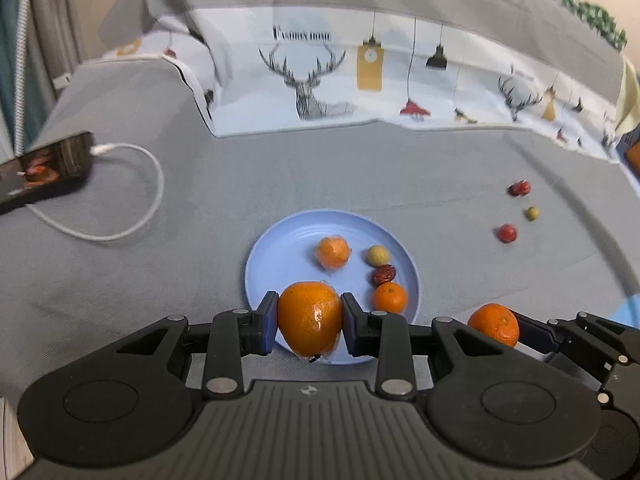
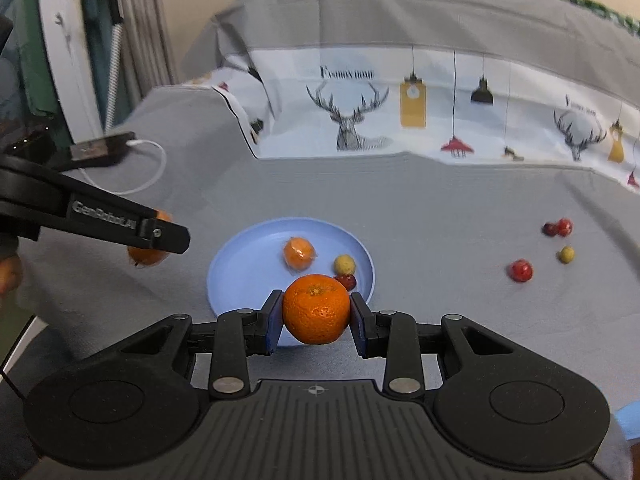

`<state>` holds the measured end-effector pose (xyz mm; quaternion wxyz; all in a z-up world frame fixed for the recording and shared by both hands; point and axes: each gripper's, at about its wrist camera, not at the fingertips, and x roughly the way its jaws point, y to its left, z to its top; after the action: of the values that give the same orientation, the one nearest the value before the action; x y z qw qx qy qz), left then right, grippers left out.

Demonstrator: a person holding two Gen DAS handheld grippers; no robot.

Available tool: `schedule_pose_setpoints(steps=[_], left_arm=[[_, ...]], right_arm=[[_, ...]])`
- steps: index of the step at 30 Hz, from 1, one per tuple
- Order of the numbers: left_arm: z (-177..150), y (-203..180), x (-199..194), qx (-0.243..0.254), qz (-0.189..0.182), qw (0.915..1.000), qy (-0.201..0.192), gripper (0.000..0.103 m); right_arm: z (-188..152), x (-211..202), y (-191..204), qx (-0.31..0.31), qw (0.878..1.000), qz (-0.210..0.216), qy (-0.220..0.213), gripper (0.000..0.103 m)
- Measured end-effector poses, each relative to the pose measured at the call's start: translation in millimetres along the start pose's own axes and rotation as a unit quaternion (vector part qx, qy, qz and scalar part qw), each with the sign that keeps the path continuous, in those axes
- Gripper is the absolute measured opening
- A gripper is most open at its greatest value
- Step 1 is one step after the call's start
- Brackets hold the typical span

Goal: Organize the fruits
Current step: 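Open both tools to drop the mandarins onto the plate, then lift both open tools away from the plate toward the red fruits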

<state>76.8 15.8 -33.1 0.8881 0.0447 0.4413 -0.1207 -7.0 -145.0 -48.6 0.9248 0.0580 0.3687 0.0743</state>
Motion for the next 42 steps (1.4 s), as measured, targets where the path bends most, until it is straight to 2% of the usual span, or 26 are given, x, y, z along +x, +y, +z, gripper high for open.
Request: schedule_pose_setpoints(steps=[8,14,19,20,21,22,23,24,26,30,33,37,42], left_arm=[[10,0,66,0.019,-0.002,0.9989,0.042,0.036],[13,9,108,0.024,0.014,0.9975,0.065,0.036],[18,15,130,0.041,0.030,0.9961,0.073,0.036],[19,15,133,0.042,0.036,0.9956,0.076,0.041],[20,16,134,0.041,0.043,0.9954,0.076,0.060],[21,17,132,0.040,0.051,0.9952,0.073,0.070],[23,16,127,0.041,0.058,0.9955,0.063,0.089],[24,15,120,0.047,0.066,0.9957,0.046,0.101],[24,12,104,0.067,0.077,0.9946,0.021,0.102],[17,13,75,0.070,0.073,0.9943,0.035,0.102],[-1,19,41,0.045,0.065,0.9963,0.034,0.103],[-32,19,-4,0.013,0.064,0.9971,0.039,0.103],[-52,12,-46,0.014,0.071,0.9972,0.019,0.103]], right_arm=[[-1,62,1,-0.003,0.999,0.007,0.041,0.036],[-6,95,7,-0.014,0.997,0.011,0.069,0.036],[-3,113,11,-0.024,0.997,0.013,0.074,0.036],[-3,117,12,-0.027,0.997,0.013,0.076,0.036],[-2,121,14,-0.030,0.996,0.013,0.082,0.037],[0,124,16,-0.032,0.995,0.009,0.090,0.038],[2,125,17,-0.031,0.995,0.005,0.095,0.049],[4,123,19,-0.031,0.995,0.004,0.094,0.066],[7,110,21,-0.032,0.996,0.001,0.081,0.082],[7,72,20,-0.033,0.996,0.018,0.077,0.091],[0,34,11,-0.022,0.996,0.029,0.076,0.095],[-12,-9,4,-0.012,0.998,0.017,0.061,0.099],[-15,-49,0,0.012,1.000,-0.002,0.026,0.101]])
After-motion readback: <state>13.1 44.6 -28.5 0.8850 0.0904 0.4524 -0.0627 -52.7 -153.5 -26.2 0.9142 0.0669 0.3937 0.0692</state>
